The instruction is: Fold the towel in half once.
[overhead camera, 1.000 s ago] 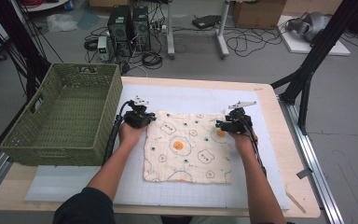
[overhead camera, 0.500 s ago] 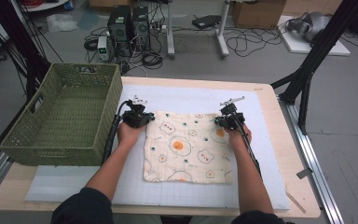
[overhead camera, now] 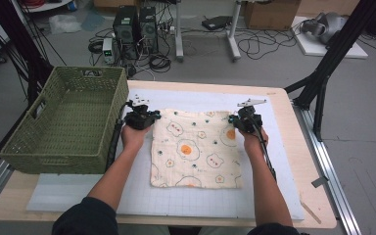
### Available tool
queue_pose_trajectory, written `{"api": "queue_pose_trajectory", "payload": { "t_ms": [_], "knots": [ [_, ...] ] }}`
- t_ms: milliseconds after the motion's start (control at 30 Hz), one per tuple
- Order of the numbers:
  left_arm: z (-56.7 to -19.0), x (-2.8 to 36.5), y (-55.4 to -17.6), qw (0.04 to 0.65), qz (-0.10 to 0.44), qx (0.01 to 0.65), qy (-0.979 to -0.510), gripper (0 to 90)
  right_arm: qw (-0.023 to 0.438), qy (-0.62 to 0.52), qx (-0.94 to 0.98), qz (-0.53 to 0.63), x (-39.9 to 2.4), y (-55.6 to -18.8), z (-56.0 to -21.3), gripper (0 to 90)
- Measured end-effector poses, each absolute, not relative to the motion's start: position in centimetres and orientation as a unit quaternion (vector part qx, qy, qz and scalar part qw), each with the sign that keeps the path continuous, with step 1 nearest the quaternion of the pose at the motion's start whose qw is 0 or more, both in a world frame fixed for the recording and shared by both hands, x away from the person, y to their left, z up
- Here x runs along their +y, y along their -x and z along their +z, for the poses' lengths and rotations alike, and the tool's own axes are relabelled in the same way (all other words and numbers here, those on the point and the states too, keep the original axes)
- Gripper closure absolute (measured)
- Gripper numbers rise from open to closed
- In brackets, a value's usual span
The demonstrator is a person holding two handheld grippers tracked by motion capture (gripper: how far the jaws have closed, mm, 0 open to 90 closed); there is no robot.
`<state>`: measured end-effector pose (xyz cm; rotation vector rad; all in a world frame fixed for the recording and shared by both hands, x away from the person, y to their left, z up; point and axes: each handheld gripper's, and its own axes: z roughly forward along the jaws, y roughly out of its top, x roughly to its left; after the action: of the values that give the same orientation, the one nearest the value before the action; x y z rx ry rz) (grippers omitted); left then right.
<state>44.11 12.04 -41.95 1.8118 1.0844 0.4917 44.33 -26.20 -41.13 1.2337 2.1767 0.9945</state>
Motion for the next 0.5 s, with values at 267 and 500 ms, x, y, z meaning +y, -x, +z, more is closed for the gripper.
{"api": "queue_pose_trajectory", "payload": {
  "t_ms": [267,500],
  "knots": [
    [-40.8,11.9,-42.8,0.475,0.188,0.415,-0.753,87.0,0.22,-0.429,0.784,0.39,-26.7,-42.4,-40.7,87.3],
    [-41.2,11.9,-41.2,0.481,0.187,0.412,-0.751,87.0,0.213,-0.426,0.78,0.405,-27.3,-40.5,-40.6,87.0]
  ]
}}
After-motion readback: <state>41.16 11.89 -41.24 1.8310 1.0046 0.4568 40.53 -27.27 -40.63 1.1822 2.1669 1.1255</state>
